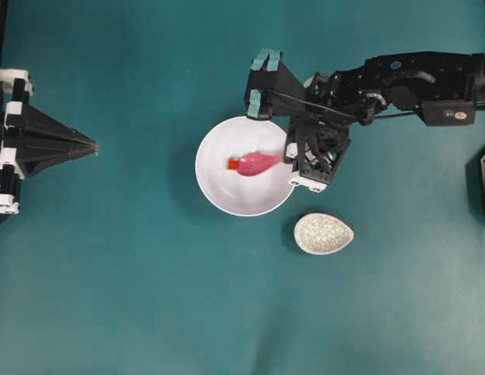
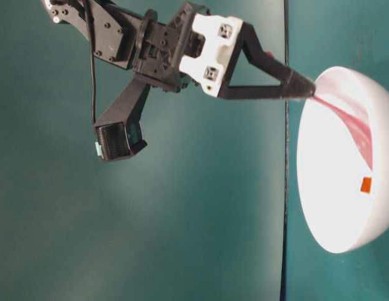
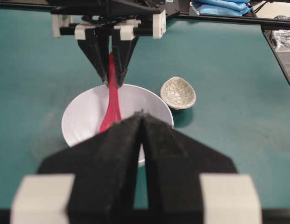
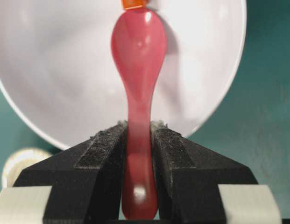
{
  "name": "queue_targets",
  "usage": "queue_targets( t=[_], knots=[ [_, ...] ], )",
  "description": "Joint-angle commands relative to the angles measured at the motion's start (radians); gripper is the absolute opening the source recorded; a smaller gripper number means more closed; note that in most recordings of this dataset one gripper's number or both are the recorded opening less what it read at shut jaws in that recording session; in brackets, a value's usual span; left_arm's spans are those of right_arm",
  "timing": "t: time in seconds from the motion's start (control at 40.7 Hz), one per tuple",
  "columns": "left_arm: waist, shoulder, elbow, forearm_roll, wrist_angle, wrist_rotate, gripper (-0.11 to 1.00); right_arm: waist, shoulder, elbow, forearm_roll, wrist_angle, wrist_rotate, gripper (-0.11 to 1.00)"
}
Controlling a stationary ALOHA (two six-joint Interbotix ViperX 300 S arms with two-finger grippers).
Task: Grip the spoon and scoop the red block from the bowl with right arm.
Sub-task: 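Lower the spoon bowl into the white bowl beside the red cube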
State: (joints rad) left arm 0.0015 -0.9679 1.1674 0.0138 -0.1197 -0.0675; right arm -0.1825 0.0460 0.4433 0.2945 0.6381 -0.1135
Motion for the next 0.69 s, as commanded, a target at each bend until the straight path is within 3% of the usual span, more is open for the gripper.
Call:
queue_targets(
  t=[0.0, 0.663],
  knots=[
    [0.0, 0.006, -0.032, 0.003, -0.011, 0.002, 0.0, 0.002, -0.012, -0.028, -0.002, -0.035, 0.006, 0.24],
    [0.0, 0.008, -0.043, 0.003, -0.012, 0.002, 0.0, 0.066, -0.012, -0.026, -0.002, -0.028, 0.011, 0.24]
  ],
)
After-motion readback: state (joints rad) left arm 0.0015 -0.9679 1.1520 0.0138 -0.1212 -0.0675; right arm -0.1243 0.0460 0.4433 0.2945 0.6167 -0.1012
